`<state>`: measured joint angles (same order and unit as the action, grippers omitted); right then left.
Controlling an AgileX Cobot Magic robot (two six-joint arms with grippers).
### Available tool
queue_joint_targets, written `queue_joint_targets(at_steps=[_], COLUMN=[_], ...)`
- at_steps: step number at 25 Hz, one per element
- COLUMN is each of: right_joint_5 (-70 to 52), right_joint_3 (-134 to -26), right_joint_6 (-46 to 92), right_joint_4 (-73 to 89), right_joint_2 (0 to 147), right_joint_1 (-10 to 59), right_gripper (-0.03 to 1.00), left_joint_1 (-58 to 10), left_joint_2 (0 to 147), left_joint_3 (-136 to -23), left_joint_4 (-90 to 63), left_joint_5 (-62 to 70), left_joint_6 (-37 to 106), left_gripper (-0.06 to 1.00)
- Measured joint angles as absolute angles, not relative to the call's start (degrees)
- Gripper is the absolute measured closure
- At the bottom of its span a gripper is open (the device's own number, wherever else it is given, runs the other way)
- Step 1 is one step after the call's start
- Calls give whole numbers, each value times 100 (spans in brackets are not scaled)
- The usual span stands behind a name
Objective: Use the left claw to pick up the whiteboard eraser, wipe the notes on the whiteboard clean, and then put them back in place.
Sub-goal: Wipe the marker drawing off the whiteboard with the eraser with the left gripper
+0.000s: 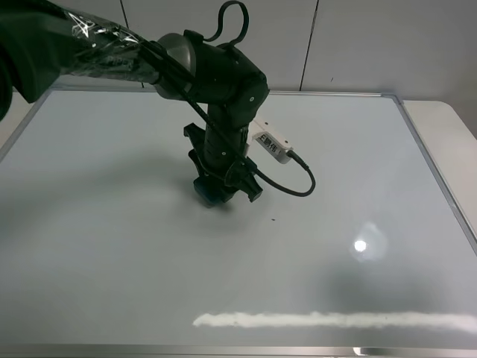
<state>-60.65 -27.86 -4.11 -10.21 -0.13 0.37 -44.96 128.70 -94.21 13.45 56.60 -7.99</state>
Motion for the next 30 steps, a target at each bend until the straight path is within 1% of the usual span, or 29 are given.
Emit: queue_joint_targets(at_steps=[7,14,21,26,30], right_joint_5=[-6065,-6065,-6065,-6065,-6065], right_joint_3=[-2786,-2786,-2786,-2786,-2786], right_joint_6=[-411,-411,-411,-411,-411], right_joint_4=[-1021,-1021,-1021,-1021,-1021], right_joint_2=[-13,-13,-13,-13,-13], right_joint_1=[37,37,37,37,37], right_gripper=[-2,-2,-2,-2,-2], left_joint_1=[-4641,-5078,-5469,-5515,-5515], left_joint_2=[12477,12492,13030,13481,13780], left_joint_3=[-9445,-10135,-10876,-11295,-11353], left_joint_4=[1272,797,504,514,525], left_joint_5=[5167,5074,5079,5072,5055], left_joint_6=[-809,-821,-770,-758,-751], left_gripper=[40,40,40,40,40])
